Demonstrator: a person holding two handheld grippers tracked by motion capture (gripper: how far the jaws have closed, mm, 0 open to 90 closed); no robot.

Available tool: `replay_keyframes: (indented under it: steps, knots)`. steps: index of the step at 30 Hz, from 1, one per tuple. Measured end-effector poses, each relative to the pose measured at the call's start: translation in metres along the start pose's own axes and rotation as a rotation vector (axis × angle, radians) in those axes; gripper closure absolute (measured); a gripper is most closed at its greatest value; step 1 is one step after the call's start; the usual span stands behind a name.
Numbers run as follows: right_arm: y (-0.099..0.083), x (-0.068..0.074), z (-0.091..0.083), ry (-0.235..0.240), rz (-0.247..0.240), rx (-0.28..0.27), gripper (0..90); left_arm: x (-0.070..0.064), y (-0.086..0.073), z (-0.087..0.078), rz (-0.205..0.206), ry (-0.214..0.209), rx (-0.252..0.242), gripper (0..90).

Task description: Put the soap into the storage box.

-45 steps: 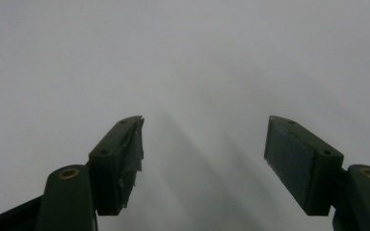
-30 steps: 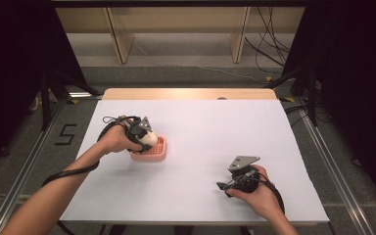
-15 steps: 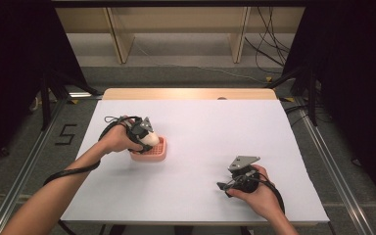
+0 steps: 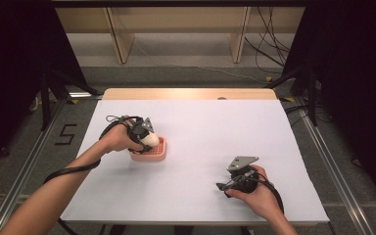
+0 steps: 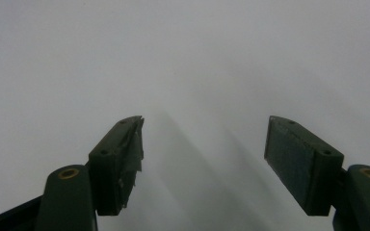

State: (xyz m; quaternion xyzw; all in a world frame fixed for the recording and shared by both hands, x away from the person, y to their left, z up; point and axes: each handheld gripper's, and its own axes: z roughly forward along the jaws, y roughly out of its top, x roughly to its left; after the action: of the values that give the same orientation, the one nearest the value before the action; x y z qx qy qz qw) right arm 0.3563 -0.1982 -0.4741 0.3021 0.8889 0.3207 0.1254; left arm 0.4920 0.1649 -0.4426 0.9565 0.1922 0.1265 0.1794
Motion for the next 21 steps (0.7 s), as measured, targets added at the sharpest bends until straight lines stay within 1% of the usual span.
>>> replay_keyframes:
  steps: [1,2,3,4,5,7,10,12,13,14,15,16,18,21]
  knots:
    - [0.000,0.000,0.000,-0.002,0.002,0.000,30.5,0.000,0.000,0.000,0.000,-0.001,0.002,48.6]
    - [0.000,0.000,0.000,-0.003,0.004,-0.005,30.5,0.001,0.001,0.000,0.011,-0.006,0.017,48.6]
    - [-0.001,0.003,-0.001,-0.014,0.049,0.000,30.5,0.001,0.002,0.000,0.011,-0.010,0.024,48.5]
    - [0.000,0.002,-0.002,-0.015,0.037,0.008,30.6,0.001,0.002,0.001,0.006,-0.010,0.023,48.2]
    - [0.000,0.002,-0.002,-0.014,0.036,0.007,30.6,0.001,0.002,0.001,0.018,-0.012,0.025,47.8]
    - [0.000,0.002,-0.003,-0.012,0.047,0.013,30.5,0.000,0.003,0.001,0.002,-0.020,0.013,45.8]
    - [-0.001,0.002,-0.002,-0.014,0.036,0.009,30.5,0.001,0.004,-0.001,0.011,-0.021,0.012,45.2]
    - [0.000,0.002,-0.002,-0.013,0.036,0.010,30.6,0.001,0.005,-0.005,-0.007,-0.027,-0.003,44.4]
    - [0.000,0.002,-0.002,-0.013,0.035,0.009,30.5,0.001,0.006,-0.006,0.001,-0.025,-0.007,44.2]
    - [0.000,0.002,-0.002,-0.017,0.035,0.008,30.5,0.000,0.006,-0.008,-0.009,-0.021,-0.011,44.0]
    - [0.000,0.002,-0.002,-0.016,0.036,0.008,30.5,0.001,0.006,-0.010,0.001,-0.014,-0.014,44.2]
    - [0.000,0.002,-0.002,-0.016,0.036,0.008,30.5,0.001,0.007,-0.011,0.001,-0.013,-0.015,43.9]
    - [-0.001,0.002,-0.002,-0.016,0.036,0.008,30.6,0.000,0.006,-0.013,-0.004,-0.010,-0.034,43.6]
    - [0.000,0.002,-0.002,-0.016,0.036,0.008,30.6,-0.001,0.005,-0.017,-0.008,-0.008,-0.045,42.8]
